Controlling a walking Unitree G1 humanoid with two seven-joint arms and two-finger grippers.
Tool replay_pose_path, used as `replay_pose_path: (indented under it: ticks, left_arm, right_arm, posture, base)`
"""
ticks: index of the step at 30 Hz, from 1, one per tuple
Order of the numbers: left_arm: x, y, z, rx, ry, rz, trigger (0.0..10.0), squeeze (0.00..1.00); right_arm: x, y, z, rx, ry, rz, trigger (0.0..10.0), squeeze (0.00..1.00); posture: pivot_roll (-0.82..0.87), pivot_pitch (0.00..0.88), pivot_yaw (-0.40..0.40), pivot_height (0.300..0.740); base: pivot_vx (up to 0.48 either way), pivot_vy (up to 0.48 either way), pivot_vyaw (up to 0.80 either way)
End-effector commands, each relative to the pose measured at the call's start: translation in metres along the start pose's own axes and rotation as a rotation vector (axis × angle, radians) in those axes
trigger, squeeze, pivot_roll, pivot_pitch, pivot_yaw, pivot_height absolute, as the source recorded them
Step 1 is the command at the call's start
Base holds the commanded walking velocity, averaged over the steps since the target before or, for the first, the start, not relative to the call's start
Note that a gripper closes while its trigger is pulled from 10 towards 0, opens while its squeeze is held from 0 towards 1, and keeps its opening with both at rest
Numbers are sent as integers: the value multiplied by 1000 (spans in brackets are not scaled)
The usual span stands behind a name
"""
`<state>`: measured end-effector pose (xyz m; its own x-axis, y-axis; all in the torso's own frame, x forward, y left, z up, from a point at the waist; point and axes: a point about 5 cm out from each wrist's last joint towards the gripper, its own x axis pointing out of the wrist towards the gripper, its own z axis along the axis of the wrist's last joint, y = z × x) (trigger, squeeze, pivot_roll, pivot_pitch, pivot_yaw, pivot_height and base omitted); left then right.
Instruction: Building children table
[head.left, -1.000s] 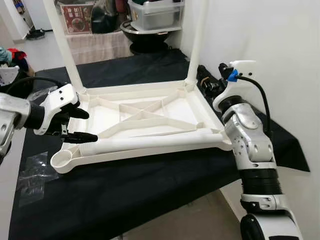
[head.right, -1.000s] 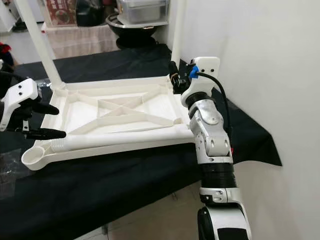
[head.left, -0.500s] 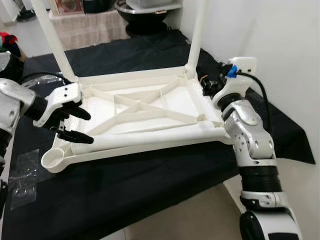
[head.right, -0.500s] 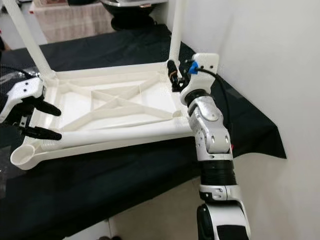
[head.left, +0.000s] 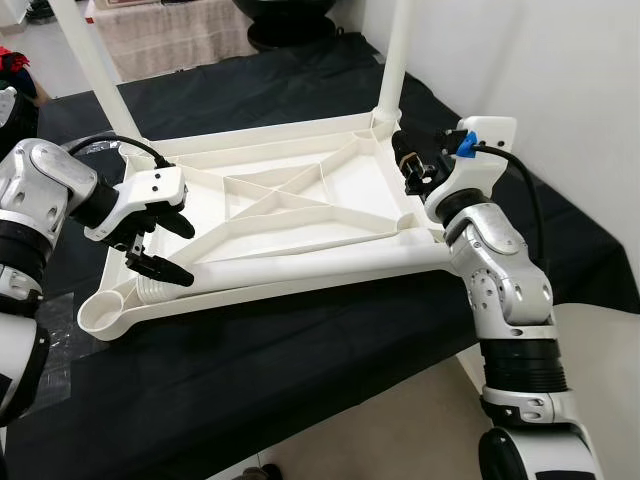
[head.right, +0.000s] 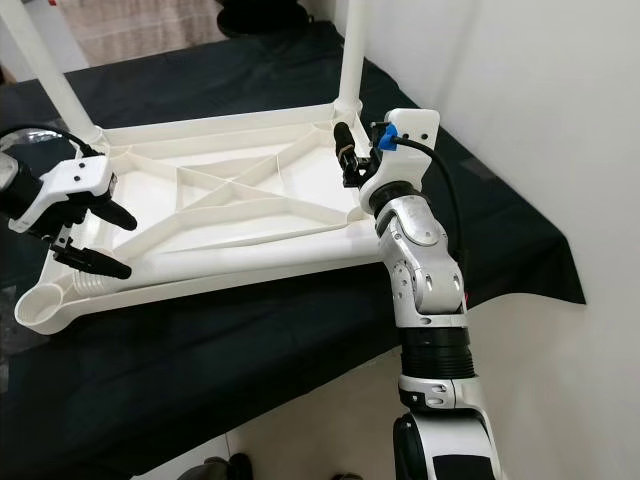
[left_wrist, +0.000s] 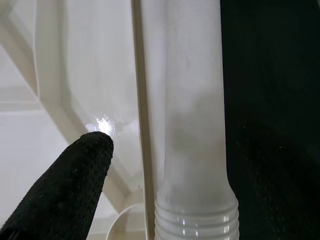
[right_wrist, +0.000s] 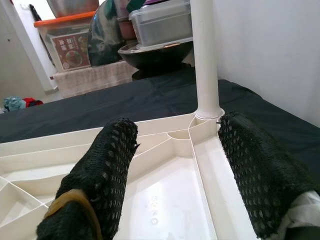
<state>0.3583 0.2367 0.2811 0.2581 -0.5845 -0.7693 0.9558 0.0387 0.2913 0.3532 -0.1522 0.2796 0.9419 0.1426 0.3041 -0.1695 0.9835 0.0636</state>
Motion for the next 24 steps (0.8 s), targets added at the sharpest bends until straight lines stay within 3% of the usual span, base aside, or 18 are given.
replay_pose_path:
  ticks: [1, 9, 24]
  left_arm:
    - [1, 0, 1, 10, 15, -24, 10000, 0]
    - [16, -1, 1, 25, 24, -81, 10000, 0]
    - [23, -6, -7, 27, 55, -119, 10000, 0]
  right_arm:
    - [-3, 0, -1, 12, 6, -7, 10000, 0]
    - [-7, 4, -3, 25, 17, -9, 10000, 0]
    - [-11, 7, -4, 37, 21, -6, 10000, 0]
  posture:
    - [108, 274, 41, 740]
    - [117, 272, 64, 740]
    - [115, 269, 69, 740]
  base:
    - [0, 0, 0]
    - [0, 0, 0]
    - [0, 0, 0]
